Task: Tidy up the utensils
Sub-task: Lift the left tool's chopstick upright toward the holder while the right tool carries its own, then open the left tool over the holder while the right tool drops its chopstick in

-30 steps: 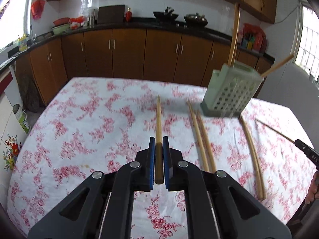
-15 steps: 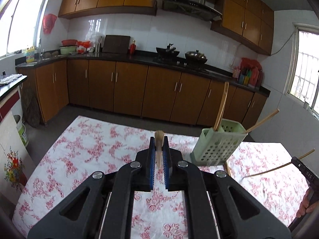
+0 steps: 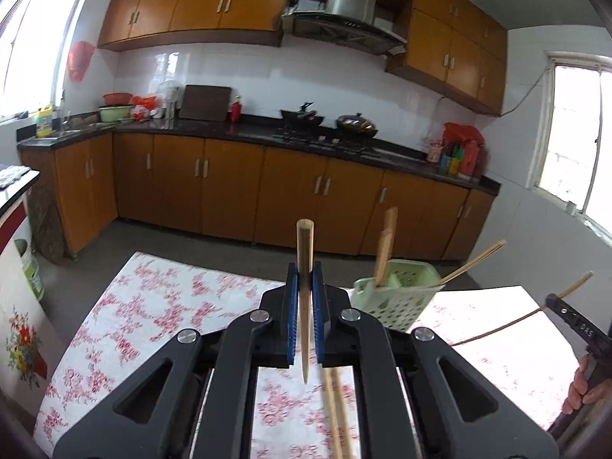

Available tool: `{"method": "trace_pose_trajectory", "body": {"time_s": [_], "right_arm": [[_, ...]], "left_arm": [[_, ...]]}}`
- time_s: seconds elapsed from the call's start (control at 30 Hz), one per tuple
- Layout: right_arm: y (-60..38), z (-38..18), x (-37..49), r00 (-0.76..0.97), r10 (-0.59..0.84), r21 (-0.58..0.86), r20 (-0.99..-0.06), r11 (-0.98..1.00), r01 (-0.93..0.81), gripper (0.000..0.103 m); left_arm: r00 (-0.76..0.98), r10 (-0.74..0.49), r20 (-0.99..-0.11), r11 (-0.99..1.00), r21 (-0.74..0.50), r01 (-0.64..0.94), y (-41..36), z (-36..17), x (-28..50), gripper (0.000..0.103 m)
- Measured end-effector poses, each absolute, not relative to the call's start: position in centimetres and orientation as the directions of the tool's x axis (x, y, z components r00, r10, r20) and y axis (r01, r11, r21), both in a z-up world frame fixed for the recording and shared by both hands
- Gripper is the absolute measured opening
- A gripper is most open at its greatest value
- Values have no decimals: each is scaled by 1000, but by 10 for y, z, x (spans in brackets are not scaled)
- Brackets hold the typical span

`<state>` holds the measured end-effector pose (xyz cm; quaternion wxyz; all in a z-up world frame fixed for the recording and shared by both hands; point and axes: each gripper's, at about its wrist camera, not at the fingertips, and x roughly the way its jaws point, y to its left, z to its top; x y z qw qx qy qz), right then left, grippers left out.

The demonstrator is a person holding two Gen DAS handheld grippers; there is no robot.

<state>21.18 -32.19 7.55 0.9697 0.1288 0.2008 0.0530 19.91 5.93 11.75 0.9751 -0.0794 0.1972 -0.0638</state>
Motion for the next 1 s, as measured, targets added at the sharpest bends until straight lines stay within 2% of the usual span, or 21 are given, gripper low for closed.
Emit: {"method": "trace_pose_trajectory", "body": {"time_s": [0.2, 0.33, 0.53, 0.77, 1.0], "right_arm": [[-317, 123, 208, 920, 277, 333, -276, 926, -179, 8], [-304, 146, 218, 936, 267, 289, -231, 937, -196, 8], [-287, 151, 269, 923, 255, 259, -288, 949, -182, 8], [-270, 124, 327, 873, 256, 245, -414, 956, -164, 8], [-260, 108, 348, 854, 253, 247, -455, 957, -152, 8]], "left_arm": [[938, -233, -257, 963, -197, 185, 29, 171, 195, 7], [961, -225, -159, 960, -203, 191, 4, 203, 208, 7], [986, -151, -65, 969, -207, 135, -21, 211, 241, 7], [986, -118, -117, 973, -211, 92, -38, 177, 287, 7], [970, -140, -198, 975, -200, 100, -45, 147, 300, 7]]}}
